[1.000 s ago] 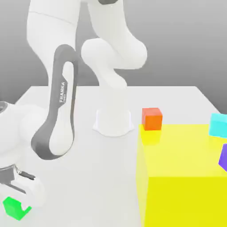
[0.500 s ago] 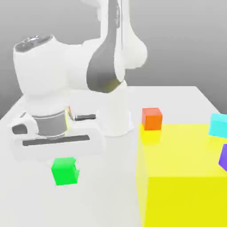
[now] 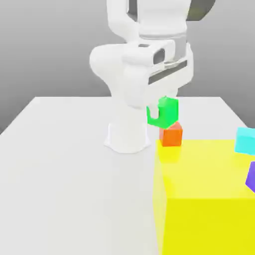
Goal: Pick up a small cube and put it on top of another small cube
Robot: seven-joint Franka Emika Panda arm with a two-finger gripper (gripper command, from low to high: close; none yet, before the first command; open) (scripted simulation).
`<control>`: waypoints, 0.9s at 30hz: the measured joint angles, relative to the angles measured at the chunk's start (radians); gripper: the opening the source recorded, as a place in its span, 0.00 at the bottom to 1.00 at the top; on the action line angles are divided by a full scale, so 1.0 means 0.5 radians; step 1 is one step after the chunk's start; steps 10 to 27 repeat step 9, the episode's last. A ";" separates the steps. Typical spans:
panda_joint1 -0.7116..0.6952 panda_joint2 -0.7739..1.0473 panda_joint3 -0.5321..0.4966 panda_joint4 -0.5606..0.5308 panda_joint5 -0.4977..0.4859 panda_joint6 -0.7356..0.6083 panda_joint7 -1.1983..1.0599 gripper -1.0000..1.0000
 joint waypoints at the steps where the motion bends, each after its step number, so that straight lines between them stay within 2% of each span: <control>1: 0.033 -0.077 0.023 -0.021 -0.015 -0.050 -0.046 0.00; 5: 0.061 -0.055 0.060 -0.204 -0.022 0.160 -0.095 0.00; 6: 0.061 -0.026 0.064 -0.256 -0.019 0.242 -0.098 1.00; 27: 0.061 -0.026 0.064 -0.256 -0.019 0.242 -0.098 1.00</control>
